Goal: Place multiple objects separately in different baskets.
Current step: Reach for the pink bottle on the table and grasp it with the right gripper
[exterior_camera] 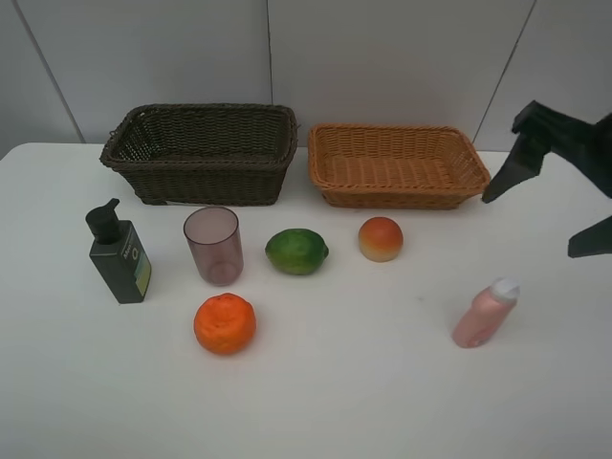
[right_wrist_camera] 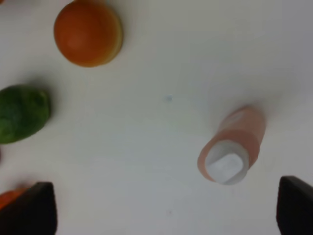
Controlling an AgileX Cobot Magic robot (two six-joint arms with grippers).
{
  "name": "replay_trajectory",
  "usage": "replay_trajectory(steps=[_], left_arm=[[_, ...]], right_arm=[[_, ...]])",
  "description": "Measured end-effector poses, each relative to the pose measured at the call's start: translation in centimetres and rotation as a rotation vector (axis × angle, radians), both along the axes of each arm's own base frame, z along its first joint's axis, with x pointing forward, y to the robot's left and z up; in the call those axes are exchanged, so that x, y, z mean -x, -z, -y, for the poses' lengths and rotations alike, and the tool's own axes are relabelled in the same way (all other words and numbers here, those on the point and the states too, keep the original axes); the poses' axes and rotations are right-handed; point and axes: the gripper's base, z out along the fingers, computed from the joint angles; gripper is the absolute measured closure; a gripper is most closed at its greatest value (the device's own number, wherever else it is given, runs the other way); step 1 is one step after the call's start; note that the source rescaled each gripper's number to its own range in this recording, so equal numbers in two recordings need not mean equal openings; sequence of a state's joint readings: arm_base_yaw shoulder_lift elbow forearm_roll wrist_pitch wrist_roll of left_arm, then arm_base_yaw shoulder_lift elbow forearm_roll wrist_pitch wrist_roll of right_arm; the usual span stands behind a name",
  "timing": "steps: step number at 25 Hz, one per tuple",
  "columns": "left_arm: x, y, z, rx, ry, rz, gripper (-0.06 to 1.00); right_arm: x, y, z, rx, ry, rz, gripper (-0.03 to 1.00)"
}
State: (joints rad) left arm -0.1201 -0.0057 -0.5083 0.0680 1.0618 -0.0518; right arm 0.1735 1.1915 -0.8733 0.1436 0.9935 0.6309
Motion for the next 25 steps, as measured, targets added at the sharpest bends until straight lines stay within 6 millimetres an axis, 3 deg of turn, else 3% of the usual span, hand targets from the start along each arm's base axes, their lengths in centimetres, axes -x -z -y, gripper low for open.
replay_trajectory(steps=[8,20,25], left_arm=[[0.0,0.0,0.0,0.0,0.0,0.0,-0.03],[0.0,0.0,0.0,0.0,0.0,0.0,-0.03],[0.0,0.0,0.0,0.0,0.0,0.0,-0.03]], right_arm=[[-1.7,4.0,0.0,0.122,0.165,-0.23,0.01],[-4.3,9.5,-1.3,0.139,0.23,-0.384,0.01],[-4.7,10.7,-1.6,0.127,0.24,-0.41,0.01]])
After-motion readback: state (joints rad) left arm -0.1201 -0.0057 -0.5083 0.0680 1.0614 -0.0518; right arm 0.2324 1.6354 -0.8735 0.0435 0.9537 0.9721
